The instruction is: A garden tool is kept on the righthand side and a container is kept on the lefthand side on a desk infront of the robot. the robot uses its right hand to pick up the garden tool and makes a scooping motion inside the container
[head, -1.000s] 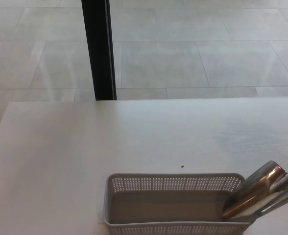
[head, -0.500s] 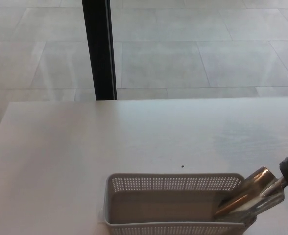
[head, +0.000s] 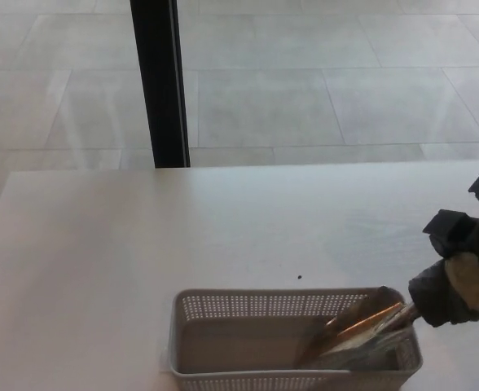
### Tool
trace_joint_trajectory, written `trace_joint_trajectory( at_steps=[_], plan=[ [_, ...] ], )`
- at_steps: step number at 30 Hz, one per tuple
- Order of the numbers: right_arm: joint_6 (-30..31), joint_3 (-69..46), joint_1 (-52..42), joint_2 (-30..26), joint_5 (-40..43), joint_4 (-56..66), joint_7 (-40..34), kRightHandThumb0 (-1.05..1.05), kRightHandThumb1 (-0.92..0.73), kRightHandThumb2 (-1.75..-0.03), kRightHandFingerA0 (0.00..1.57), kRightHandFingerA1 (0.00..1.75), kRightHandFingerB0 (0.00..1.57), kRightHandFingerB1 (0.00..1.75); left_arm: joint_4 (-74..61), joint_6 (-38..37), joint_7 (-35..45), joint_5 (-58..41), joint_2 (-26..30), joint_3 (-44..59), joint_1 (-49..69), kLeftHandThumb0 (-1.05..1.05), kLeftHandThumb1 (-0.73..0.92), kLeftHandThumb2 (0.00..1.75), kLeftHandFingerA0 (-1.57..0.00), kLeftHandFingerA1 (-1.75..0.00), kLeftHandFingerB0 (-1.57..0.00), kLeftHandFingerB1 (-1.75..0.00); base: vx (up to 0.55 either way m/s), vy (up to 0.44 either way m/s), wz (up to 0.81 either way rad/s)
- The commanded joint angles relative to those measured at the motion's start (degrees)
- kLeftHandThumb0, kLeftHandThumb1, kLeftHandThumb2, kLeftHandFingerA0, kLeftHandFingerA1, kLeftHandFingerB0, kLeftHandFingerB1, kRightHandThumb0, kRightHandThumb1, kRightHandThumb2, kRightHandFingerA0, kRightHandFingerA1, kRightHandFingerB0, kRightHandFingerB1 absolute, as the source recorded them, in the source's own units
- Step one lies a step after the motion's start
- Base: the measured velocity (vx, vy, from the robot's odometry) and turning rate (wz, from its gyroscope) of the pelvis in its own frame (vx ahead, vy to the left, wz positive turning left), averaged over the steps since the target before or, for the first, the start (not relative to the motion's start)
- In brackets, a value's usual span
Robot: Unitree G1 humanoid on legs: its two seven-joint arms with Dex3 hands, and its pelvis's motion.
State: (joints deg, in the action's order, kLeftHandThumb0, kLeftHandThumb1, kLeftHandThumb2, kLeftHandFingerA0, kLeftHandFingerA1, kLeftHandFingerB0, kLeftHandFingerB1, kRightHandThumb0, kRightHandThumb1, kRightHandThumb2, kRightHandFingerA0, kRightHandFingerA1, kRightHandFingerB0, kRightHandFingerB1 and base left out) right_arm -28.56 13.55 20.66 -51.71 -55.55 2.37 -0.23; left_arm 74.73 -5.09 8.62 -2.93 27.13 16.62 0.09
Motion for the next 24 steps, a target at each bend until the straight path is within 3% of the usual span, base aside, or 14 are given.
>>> trace_joint_trajectory(
  at_steps=[1, 6, 9, 11, 12, 13, 14, 16, 17, 18, 21, 24],
  plan=[
    [12.5, 6.4, -4.2, 8.9, 0.8, 4.8, 21.2, -0.35, -0.7, -0.78, 0.88, 1.75, 0.82, 1.14, 0.2, 0.2, 0.0, 0.5, 0.7, -0.6, 0.0, -0.52, 0.65, 0.59, -0.69, -0.7, -0.62, -0.51, 0.0, 0.0, 0.0],
    [19.2, 8.8, -4.4, 16.3, 0.6, 3.6, 24.7, -0.36, -0.68, -0.8, 0.86, 1.7, 0.79, 0.96, 0.4, 0.3, 0.2, 0.2, 0.2, -0.3, -0.1, -0.53, 0.63, 0.59, -0.66, -0.68, -0.63, -0.51, 0.0, 0.0, 0.0],
    [22.7, 10.1, -4.1, 20.2, -1.0, 2.2, 26.1, -0.37, -0.62, -0.76, 0.84, 1.75, 0.76, 1.26, 0.4, 0.7, -0.2, -0.4, -0.1, 0.3, 0.0, -0.49, 0.63, 0.59, -0.68, -0.71, -0.62, -0.52, 0.0, 0.0, 0.0],
    [23.8, 10.4, -4.3, 21.7, -1.6, 1.8, 26.2, -0.37, -0.62, -0.76, 0.84, 1.75, 0.76, 1.26, 0.2, 0.5, 0.1, -0.9, -0.3, 0.7, 0.3, -0.49, 0.63, 0.59, -0.68, -0.71, -0.62, -0.52, 0.0, 0.0, 0.0],
    [25.9, 10.4, -4.5, 23.4, -1.2, 1.2, 27.0, -0.34, -0.63, -0.75, 0.85, 1.75, 0.76, 1.18, 0.2, 0.1, 0.0, -0.7, -0.3, 0.5, 0.4, -0.49, 0.62, 0.59, -0.69, -0.73, -0.64, -0.52, 0.0, 0.0, 0.0],
    [27.6, 10.5, -4.6, 25.0, -1.1, 0.9, 27.5, -0.35, -0.67, -0.78, 0.84, 1.69, 0.71, 0.89, 0.3, 0.2, -0.1, -0.4, -0.3, 0.3, 0.4, -0.5, 0.62, 0.58, -0.66, -0.7, -0.63, -0.5, 0.0, 0.0, 0.0],
    [27.4, 10.7, -5.0, 25.7, -1.2, 0.1, 25.7, -0.34, -0.66, -0.83, 0.84, 1.63, 0.72, 0.76, 0.3, 0.3, 0.3, -0.4, -0.3, 0.2, 0.4, -0.5, 0.62, 0.58, -0.65, -0.68, -0.63, -0.5, 0.0, 0.0, 0.0],
    [28.7, 11.2, -5.8, 28.8, -0.4, -1.2, 24.2, -0.32, -0.68, -0.86, 0.87, 1.7, 0.81, 1.1, 0.1, -0.4, 0.3, -0.4, -0.5, 0.2, 0.8, -0.52, 0.62, 0.59, -0.67, -0.74, -0.64, -0.53, 0.0, 0.0, 0.0],
    [29.2, 11.5, -5.9, 30.0, -0.4, -1.8, 23.9, -0.32, -0.69, -0.87, 0.87, 1.7, 0.84, 1.05, 0.0, -0.6, 0.2, -0.3, -0.5, 0.1, 0.8, -0.52, 0.62, 0.59, -0.67, -0.72, -0.64, -0.53, 0.0, 0.0, 0.0],
    [29.6, 11.6, -5.9, 30.8, -0.5, -2.1, 24.0, -0.31, -0.67, -0.87, 0.84, 1.75, 0.74, 1.34, 0.0, -0.5, 0.1, -0.3, -0.6, 0.1, 0.8, -0.51, 0.62, 0.59, -0.66, -0.71, -0.63, -0.51, 0.0, 0.0, 0.0],
    [30.3, 11.7, -6.7, 32.9, -0.1, -2.7, 22.4, -0.3, -0.63, -0.91, 0.86, 1.75, 0.75, 1.35, 0.1, -0.4, 0.3, -0.3, -0.6, 0.1, 0.5, -0.5, 0.64, 0.59, -0.65, -0.7, -0.6, -0.51, 0.0, 0.0, 0.0],
    [31.2, 10.2, -8.6, 35.6, 3.3, -2.7, 20.2, -0.31, -0.62, -1.03, 0.87, 1.75, 0.77, 1.54, 0.0, -0.6, 0.1, 0.3, -0.5, -0.4, 1.0, -0.51, 0.64, 0.59, -0.68, -0.71, -0.62, -0.52, 0.0, 0.0, 0.0]
  ],
)
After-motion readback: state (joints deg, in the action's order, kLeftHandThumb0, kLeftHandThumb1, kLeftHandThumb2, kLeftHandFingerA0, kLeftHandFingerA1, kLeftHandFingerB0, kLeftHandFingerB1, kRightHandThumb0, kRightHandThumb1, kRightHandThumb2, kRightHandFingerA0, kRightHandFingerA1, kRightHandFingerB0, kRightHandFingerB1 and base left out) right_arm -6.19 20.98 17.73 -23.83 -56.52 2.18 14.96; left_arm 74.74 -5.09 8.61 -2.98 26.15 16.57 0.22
